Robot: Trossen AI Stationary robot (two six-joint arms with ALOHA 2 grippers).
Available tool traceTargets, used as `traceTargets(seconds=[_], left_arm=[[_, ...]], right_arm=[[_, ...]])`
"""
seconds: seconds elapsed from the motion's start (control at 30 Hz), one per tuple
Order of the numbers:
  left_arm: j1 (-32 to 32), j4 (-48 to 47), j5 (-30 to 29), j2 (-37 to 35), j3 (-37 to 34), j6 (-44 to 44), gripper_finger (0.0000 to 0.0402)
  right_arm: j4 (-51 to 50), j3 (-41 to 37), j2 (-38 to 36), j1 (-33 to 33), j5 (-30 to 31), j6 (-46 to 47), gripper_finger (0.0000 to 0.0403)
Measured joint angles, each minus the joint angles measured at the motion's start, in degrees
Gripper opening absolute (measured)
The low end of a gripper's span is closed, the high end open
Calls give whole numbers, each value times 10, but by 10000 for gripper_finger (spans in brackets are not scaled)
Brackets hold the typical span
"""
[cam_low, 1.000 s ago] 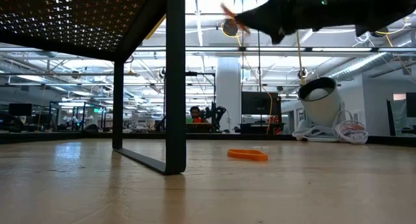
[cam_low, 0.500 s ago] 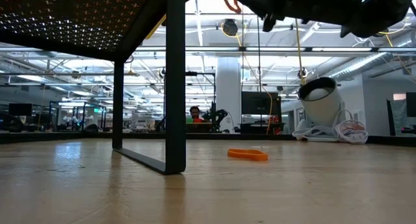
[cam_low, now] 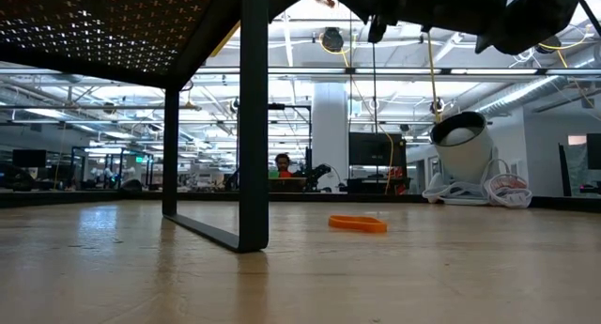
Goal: Pick & Place Office Desk Supplies
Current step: Put the orange rubber band into the right yellow bin on the shelf
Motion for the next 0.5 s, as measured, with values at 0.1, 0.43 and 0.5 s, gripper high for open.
traceTargets(seconds=[0.1,0.43,0.5], left_arm=[[0,2,4,1,0,11,282],[-4,-1,-10,2,0,51,282],[-6,-3,-10,2,0,61,282]], right_arm=[[4,0,0,3,-2,0,0],[12,0,1,18,-2,-9,0],[12,1,1,22,-2,-12,0]])
